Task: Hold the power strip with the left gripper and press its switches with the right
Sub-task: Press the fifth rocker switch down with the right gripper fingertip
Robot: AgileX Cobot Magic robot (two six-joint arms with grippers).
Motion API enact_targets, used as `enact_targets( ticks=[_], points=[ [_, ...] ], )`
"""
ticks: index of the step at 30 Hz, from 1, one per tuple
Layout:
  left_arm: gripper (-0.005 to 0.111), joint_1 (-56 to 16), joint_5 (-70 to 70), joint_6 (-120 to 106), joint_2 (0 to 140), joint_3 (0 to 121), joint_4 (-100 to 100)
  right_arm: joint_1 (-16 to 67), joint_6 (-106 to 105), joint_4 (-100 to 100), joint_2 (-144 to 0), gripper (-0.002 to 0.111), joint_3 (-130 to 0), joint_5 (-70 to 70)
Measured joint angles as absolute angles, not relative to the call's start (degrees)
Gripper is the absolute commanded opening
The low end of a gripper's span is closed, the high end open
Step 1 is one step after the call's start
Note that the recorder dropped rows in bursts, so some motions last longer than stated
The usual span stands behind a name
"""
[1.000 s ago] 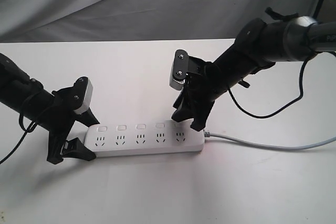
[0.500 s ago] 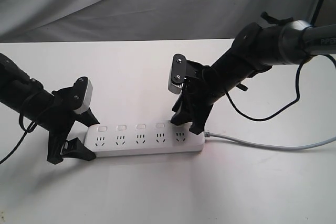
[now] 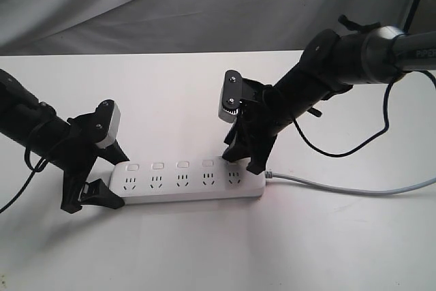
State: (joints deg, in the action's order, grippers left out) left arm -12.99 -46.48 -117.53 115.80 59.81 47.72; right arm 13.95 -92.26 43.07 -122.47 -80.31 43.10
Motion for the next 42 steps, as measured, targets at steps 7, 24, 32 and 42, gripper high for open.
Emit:
enact_targets(
  ticks=[7, 24, 32, 42],
  points=[
    [0.072, -13.0, -46.5, -117.5, 115.8, 59.8, 47.7, 14.0, -92.3, 42.9, -122.5, 0.033, -80.3, 43.1],
    [0.072, -13.0, -46.5, -117.5, 115.8, 59.8, 47.7, 14.0, -92.3, 43.8, -124.2, 0.033, -80.5, 43.3],
    [0.072, -13.0, -46.5, -117.5, 115.8, 59.8, 47.7, 13.7, -92.3, 44.2, -124.7, 0.033, -80.9, 44.2],
    [0.072, -13.0, -46.5, -117.5, 115.8, 59.8, 47.7, 12.6, -92.0, 44.2, -125.2, 0.033, -81.1, 45.5]
  ],
)
